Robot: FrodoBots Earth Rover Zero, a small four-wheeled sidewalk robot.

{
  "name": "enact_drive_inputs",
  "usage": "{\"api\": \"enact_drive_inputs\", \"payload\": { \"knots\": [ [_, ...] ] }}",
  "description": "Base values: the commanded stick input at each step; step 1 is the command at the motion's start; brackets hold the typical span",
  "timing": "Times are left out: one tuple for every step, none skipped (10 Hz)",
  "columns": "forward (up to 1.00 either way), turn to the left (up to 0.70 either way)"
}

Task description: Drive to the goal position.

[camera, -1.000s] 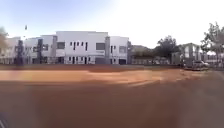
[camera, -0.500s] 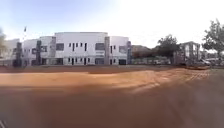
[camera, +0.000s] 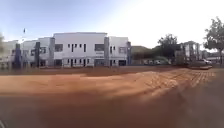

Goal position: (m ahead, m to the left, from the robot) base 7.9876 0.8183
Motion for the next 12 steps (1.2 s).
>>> {"api": "enact_drive_inputs", "payload": {
  "knots": [
    [1.00, 0.00],
    [1.00, 0.00],
    [1.00, 0.00],
    [1.00, 0.00],
    [1.00, 0.00],
    [1.00, 0.00],
    [1.00, 0.00],
    [1.00, 0.00],
    [1.00, 0.00],
    [1.00, 0.00],
    [1.00, 0.00],
    [1.00, 0.00]
  ]
}}
